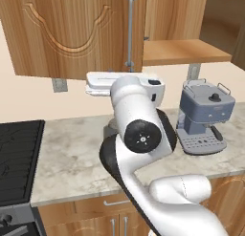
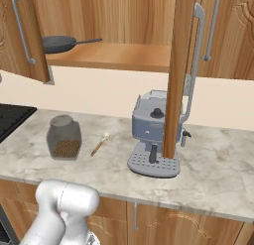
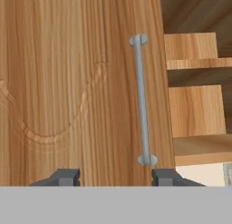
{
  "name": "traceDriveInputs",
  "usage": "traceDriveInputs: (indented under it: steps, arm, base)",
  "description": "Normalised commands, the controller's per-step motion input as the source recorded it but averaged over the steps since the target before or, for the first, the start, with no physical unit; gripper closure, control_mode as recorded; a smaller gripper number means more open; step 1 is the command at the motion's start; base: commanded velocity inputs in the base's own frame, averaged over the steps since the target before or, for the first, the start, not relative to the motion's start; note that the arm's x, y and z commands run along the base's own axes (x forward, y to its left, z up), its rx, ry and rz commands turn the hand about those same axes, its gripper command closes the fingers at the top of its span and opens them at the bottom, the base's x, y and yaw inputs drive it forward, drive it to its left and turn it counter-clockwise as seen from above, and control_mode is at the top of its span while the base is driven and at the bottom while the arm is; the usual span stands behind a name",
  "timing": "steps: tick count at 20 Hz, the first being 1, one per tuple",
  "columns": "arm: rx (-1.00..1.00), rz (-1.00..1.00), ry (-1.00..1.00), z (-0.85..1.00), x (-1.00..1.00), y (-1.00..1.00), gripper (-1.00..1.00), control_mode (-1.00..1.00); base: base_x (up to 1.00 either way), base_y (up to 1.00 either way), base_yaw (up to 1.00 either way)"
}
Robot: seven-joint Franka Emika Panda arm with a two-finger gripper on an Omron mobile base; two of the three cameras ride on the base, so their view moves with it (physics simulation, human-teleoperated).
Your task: Pick the pan from the cabinet and place it on the stove. Then turn on the stove burner for the pan.
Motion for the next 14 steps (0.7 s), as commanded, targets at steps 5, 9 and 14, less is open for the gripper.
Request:
traceDriveInputs:
  steps: [5, 9, 14]
  arm:
    - [0.18, 0.04, 0.00, 0.00, -0.50, -0.99, -1.00, -1.00]
    - [0.23, 0.11, 0.03, -0.05, -0.05, -1.00, -1.00, -1.00]
    - [0.27, 0.17, 0.14, -0.08, 0.01, -0.94, -1.00, -1.00]
  base:
    - [0.00, 0.00, 0.00]
    - [0.00, 0.00, 0.00]
    - [0.00, 0.00, 0.00]
